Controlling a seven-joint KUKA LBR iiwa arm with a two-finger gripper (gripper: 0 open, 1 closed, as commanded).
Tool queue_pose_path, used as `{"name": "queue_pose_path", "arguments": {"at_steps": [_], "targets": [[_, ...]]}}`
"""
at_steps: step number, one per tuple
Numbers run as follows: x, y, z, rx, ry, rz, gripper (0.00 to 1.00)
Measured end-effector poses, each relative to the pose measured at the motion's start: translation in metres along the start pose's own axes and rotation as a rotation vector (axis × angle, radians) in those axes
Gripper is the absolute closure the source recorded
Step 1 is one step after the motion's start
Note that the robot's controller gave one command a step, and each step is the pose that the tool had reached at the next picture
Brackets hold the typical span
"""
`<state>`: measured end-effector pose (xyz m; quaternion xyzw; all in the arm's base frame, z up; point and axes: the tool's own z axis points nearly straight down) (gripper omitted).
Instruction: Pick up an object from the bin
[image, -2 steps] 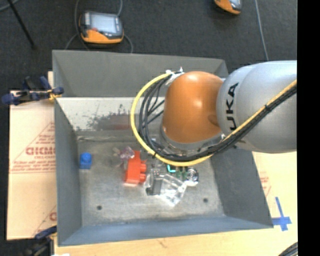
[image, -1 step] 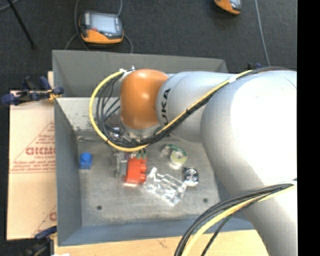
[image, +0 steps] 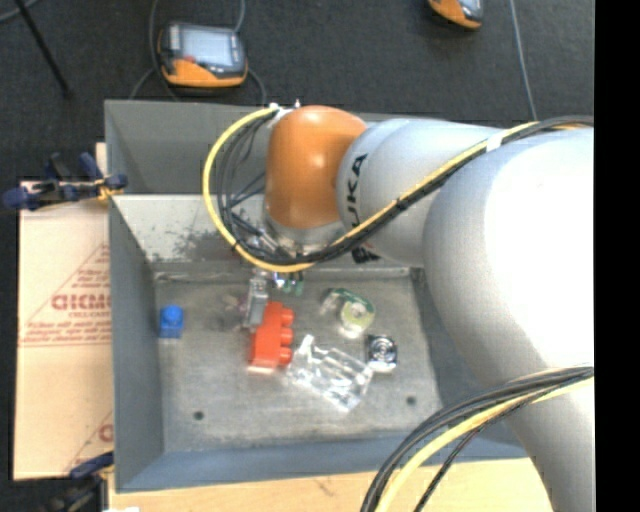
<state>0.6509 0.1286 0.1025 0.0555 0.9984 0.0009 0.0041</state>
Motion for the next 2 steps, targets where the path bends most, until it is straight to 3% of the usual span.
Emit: {"name": "queue_pose_path", "arguments": {"at_steps": [1,2], "targets": [[0.033,-0.006,-0.007,0.002,0.005,-0.234,0.0],[0.037,-0.017,0.03,0.0,0.009,0.078,0.0]]}}
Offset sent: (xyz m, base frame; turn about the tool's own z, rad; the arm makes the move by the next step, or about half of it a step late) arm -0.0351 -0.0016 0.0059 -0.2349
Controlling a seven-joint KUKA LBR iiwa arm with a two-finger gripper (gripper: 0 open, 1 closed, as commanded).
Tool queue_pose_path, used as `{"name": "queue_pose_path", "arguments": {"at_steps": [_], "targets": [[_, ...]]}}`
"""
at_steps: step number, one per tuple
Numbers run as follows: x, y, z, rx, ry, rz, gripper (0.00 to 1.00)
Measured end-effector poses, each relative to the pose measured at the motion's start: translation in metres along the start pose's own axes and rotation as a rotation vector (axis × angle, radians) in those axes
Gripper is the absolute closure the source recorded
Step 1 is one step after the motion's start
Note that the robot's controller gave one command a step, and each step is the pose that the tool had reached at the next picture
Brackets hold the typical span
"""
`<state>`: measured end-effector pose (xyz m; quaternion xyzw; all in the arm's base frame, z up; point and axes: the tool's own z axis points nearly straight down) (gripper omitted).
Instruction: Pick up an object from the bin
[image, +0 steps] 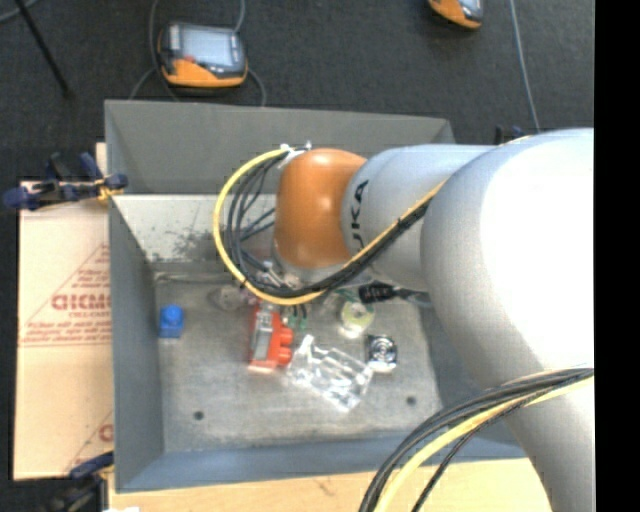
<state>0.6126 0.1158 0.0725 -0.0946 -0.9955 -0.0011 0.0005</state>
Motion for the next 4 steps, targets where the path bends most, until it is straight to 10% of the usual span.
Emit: {"name": "queue_pose_path", "arguments": {"at_steps": [1,2,4], "targets": [[0.013,0.019,-0.001,-0.001,-0.007,-0.004,0.0],[0.014,0.017,0.001,0.001,-0.003,-0.002,1.0],[0.008,0.017,-0.102,-0.002,-0.01,-0.002,1.0]]}}
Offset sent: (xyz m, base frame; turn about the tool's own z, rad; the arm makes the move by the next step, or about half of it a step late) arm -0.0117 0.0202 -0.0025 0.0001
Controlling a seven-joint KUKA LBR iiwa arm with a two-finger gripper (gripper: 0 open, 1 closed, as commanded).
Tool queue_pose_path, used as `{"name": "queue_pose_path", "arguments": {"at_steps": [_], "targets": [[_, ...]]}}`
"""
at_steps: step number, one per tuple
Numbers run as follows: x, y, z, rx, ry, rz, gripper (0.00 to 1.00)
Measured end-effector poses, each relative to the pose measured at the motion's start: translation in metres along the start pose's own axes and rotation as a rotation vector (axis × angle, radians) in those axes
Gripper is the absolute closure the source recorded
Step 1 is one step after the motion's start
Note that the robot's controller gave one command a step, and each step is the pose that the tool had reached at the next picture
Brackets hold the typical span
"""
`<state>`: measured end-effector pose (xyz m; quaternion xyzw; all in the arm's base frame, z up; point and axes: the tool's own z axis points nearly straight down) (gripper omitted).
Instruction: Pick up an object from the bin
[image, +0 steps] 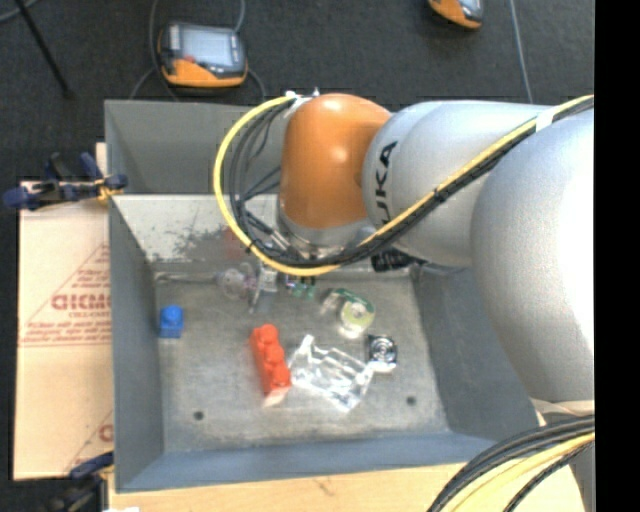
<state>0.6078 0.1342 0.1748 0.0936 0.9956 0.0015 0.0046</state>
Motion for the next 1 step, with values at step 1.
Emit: {"name": "queue_pose_path", "arguments": {"at_steps": [1], "targets": [[-0.0016,0.0,-0.0079,0.001,0.003,0.0,1.0]]}}
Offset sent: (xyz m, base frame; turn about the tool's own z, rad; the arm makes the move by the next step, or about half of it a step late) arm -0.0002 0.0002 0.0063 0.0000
